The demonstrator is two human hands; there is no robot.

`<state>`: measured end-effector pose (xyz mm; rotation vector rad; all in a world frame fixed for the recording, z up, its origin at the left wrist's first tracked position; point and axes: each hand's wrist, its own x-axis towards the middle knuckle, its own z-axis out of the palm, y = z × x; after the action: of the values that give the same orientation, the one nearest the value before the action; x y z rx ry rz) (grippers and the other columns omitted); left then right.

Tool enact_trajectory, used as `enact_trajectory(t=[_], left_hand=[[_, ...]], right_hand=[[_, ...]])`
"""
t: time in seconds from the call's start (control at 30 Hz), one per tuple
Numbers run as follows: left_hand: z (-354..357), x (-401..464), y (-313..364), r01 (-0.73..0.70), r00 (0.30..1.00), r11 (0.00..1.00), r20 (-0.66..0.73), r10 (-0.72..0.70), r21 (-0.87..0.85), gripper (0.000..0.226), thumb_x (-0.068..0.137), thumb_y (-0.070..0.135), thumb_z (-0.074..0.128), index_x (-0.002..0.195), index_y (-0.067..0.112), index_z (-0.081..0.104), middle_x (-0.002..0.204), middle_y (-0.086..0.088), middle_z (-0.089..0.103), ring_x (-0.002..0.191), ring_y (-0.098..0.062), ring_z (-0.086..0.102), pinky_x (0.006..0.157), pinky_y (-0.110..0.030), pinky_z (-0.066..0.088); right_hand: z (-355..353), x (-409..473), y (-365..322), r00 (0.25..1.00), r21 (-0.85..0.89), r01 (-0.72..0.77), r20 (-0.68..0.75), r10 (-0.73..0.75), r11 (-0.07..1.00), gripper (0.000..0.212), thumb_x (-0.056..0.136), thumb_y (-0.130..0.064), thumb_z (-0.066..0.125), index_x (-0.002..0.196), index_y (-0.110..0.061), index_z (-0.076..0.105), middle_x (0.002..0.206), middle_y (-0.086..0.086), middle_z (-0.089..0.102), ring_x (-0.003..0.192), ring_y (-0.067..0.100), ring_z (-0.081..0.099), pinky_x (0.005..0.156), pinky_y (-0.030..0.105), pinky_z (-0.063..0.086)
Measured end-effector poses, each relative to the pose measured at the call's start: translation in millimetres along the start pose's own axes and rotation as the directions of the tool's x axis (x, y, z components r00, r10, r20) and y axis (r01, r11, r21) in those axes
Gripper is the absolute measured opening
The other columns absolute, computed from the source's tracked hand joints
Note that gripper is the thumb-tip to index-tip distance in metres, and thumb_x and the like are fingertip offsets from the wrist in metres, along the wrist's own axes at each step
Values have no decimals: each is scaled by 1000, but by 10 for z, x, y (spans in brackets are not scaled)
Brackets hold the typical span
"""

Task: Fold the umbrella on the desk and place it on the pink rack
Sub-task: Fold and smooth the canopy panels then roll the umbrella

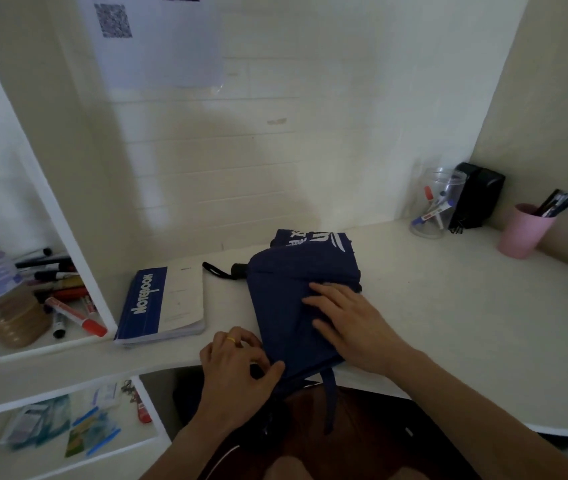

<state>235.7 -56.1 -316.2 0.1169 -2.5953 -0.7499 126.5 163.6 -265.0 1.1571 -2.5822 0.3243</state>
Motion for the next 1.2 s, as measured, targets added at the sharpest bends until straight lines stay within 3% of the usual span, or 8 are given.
enact_trajectory(t=[0.13, 0.27, 0.37, 0.53, 0.77, 1.03, 1.13, 1.2], left_hand=[[-52, 3, 2, 12, 1000, 998, -6, -12, 57, 30, 72, 69, 57, 63, 41, 55, 95, 16, 50, 95, -8, 46, 88, -38, 39], [-184, 184, 289, -255, 924, 964, -273, 267, 77, 18, 92, 36, 68, 95, 19, 62, 106, 1, 56, 100, -16, 52, 90, -30, 45], [-73, 388, 409, -481, 873, 862, 1, 487, 157, 35, 104, 35, 47, 133, 19, 60, 143, -3, 53, 134, -17, 47, 112, -33, 41], [139, 478, 23, -470, 817, 843, 491, 303, 263, 65, 101, 68, 16, 159, 42, 7, 170, 11, 1, 156, -11, -2, 127, -44, 9], [208, 949, -13, -469, 787, 816, 579, 213, 338, 71, 91, 80, 9, 154, 53, -8, 169, 14, -9, 155, -9, -12, 126, -48, -5], [34, 742, -92, -488, 799, 801, 546, 251, 346, 74, 93, 81, 12, 157, 48, -6, 169, 7, -9, 155, -12, -12, 126, -42, -7], [-8, 685, -95, -483, 805, 812, 531, 264, 329, 72, 94, 79, 15, 157, 48, -5, 169, 7, -9, 155, -12, -10, 125, -39, -10], [-1, 682, -88, -477, 805, 822, 529, 268, 311, 71, 95, 78, 15, 156, 49, -6, 168, 9, -12, 155, -11, -12, 124, -37, -11]], right_hand=[[218, -191, 135, 982, -46, 39, 185, -30, 998, 61, 104, -53, 25, 159, -27, 14, 168, -9, 1, 154, 9, -5, 124, 29, 0], [317, -250, 161, 961, -33, 36, 275, -26, 999, 63, 104, -56, 16, 159, -28, -1, 166, -11, -12, 151, 4, -18, 125, 31, -5], [318, -249, 162, 954, 15, 28, 297, -31, 1000, 64, 105, -56, 18, 158, -30, -6, 165, -13, -15, 150, 1, -21, 124, 30, -7], [241, -361, 290, 923, -7, -44, 383, 43, 999, 76, 99, -70, 16, 156, -31, -15, 163, -13, -23, 148, 0, -25, 125, 30, -7], [130, -80, 470, 870, -82, -127, 469, 151, 988, 89, 84, -81, 4, 156, -32, -15, 164, -12, -20, 150, 3, -17, 124, 28, -6], [77, -63, 472, 873, 22, -191, 461, 159, 981, 83, 91, -75, 30, 159, -35, 4, 167, -13, -4, 153, 4, -4, 125, 29, 4], [-108, 35, 420, 947, 175, -314, 133, 294, 933, 54, 86, -62, 60, 133, -35, 60, 144, -14, 53, 130, 10, 53, 107, 29, 42], [-274, 219, 413, 803, 411, -421, -246, 543, 809, 22, 86, -47, 69, 99, -29, 74, 106, -12, 72, 88, 5, 67, 79, 28, 53]])
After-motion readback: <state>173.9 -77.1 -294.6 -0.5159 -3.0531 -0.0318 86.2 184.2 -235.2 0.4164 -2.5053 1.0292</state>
